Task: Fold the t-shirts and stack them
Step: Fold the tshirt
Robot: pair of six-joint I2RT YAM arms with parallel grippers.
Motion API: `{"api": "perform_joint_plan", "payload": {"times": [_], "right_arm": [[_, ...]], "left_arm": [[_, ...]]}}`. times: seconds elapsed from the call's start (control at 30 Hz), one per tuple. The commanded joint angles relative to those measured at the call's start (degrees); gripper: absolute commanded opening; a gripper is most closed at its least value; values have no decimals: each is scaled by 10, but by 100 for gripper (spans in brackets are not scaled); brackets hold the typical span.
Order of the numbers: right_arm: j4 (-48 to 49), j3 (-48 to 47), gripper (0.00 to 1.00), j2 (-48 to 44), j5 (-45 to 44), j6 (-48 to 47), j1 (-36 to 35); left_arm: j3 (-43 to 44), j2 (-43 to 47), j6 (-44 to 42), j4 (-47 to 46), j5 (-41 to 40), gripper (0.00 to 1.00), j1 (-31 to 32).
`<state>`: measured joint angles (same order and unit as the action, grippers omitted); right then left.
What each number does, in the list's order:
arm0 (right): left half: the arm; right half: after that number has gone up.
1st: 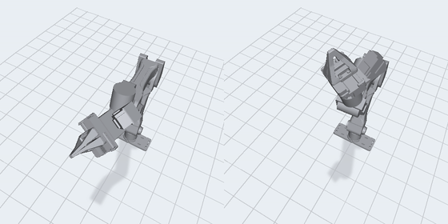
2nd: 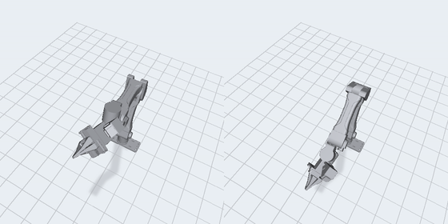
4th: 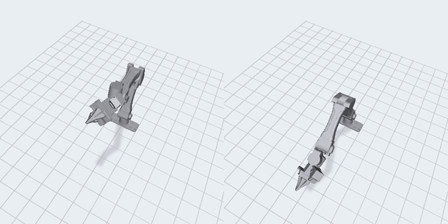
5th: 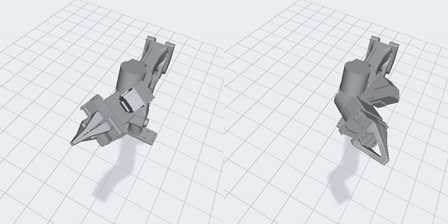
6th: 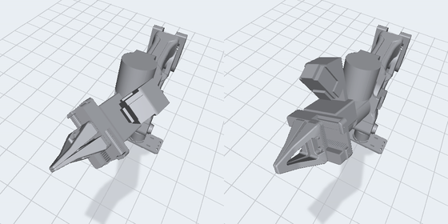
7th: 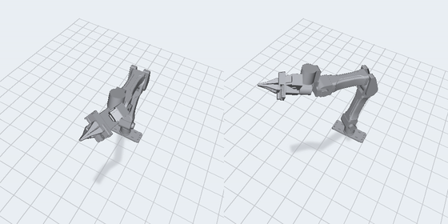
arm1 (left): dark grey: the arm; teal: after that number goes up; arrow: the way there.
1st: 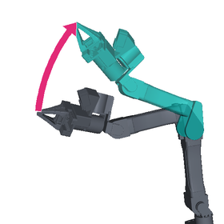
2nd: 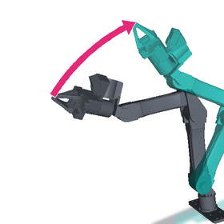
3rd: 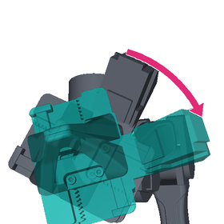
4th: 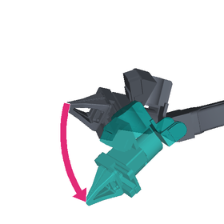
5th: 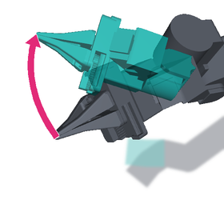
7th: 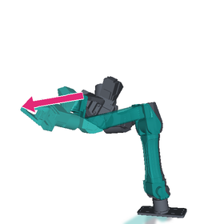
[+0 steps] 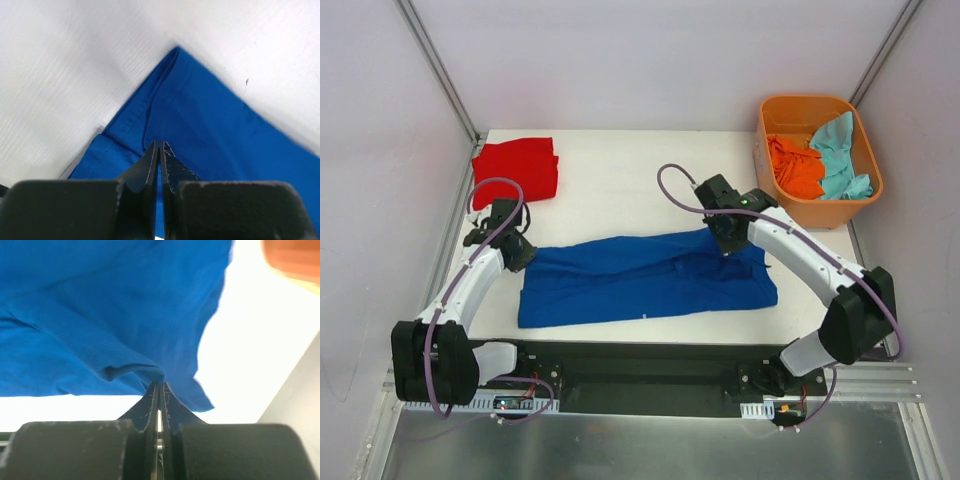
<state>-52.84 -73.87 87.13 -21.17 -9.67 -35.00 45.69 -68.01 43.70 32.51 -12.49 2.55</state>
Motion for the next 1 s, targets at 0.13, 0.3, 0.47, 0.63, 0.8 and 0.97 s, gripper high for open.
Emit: {"api": "perform_joint_plan", "payload": {"times": [0.13,0.3,0.47,0.63,0.8,0.97], "right_arm": [[-63,-19,1,-79,-54,-14,-3],[-50,14,2,-89,-41,-14,-11],[-49,51,5,-75,-28,-3,-30],[-44,89,18,-53,25,37,-84],[-42,136,63,-53,79,80,-116],[-41,117,97,-97,57,95,-116]], "left_arm": [[42,34,2,47,4,0,-18],[19,67,3,56,12,0,-18],[-43,83,12,58,12,0,-18],[-89,82,51,66,12,15,-17],[-66,83,69,108,-17,73,-18],[-20,100,65,124,-7,99,-18]]}}
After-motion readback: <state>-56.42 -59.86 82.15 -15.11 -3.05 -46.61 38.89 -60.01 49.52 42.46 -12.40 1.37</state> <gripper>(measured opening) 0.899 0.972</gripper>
